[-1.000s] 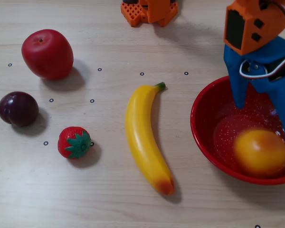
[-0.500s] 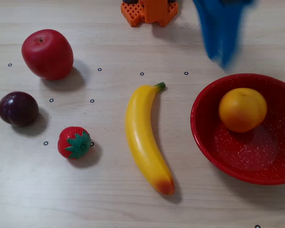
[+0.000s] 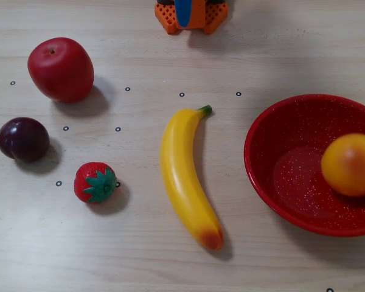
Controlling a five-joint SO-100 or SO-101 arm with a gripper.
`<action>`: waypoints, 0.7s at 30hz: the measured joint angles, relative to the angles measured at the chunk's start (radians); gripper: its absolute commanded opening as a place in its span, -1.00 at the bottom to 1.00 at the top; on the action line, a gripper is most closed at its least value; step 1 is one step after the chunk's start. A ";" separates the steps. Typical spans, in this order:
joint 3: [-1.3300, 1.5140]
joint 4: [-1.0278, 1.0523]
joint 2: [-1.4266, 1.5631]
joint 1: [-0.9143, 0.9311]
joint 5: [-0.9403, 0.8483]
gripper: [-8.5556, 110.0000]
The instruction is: Put the peach in the red bowl.
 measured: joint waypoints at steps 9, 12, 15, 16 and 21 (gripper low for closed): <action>0.589 -0.193 0.489 -0.072 -0.015 -0.85; 0.764 -0.262 0.629 -0.074 -0.034 -0.85; 0.894 -0.307 0.724 -0.103 -0.041 -0.85; 0.931 -0.316 0.753 -0.112 -0.041 -0.85; 1.057 -0.426 0.799 -0.098 -0.048 -0.85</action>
